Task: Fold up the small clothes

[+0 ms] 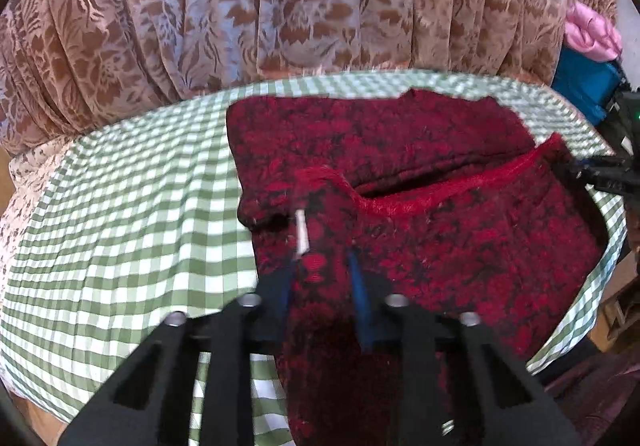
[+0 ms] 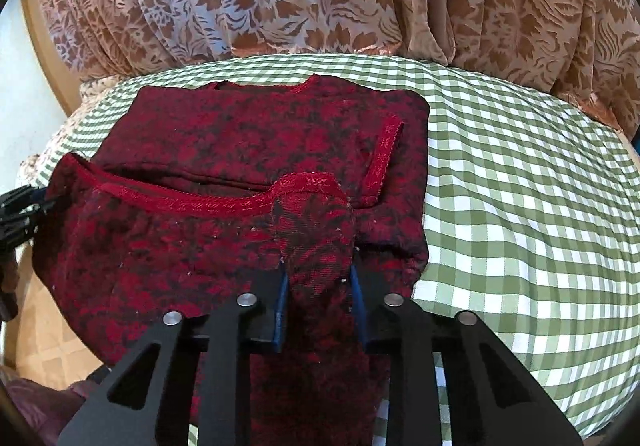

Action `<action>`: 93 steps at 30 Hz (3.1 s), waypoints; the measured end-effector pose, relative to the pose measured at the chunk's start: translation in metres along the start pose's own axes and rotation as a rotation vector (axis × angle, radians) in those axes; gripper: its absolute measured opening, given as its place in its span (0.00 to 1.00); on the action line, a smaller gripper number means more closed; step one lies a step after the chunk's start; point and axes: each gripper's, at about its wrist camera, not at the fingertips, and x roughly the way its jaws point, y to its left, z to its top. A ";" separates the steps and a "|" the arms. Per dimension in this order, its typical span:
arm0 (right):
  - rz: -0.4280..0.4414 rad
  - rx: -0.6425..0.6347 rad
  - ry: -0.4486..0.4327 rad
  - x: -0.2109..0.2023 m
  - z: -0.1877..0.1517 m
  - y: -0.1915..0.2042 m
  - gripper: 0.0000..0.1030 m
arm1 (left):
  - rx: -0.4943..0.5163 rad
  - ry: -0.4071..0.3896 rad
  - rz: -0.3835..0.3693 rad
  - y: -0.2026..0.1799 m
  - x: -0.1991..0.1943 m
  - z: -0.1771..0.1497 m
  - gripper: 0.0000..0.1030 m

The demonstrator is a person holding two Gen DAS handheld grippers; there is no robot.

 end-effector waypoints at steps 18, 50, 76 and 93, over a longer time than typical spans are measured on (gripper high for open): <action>0.083 0.075 -0.174 -0.074 0.042 -0.014 0.18 | -0.262 -0.227 -0.190 0.045 -0.066 0.033 0.16; -0.241 0.199 -0.028 0.139 0.162 -0.055 0.17 | -0.263 0.038 0.195 0.067 0.171 0.159 0.17; 0.239 0.377 0.005 0.019 -0.025 -0.082 0.61 | -0.621 0.022 -0.201 0.100 0.058 -0.016 0.65; 0.289 0.294 0.074 -0.023 -0.061 -0.053 0.19 | -0.504 0.080 -0.233 0.073 0.013 -0.041 0.17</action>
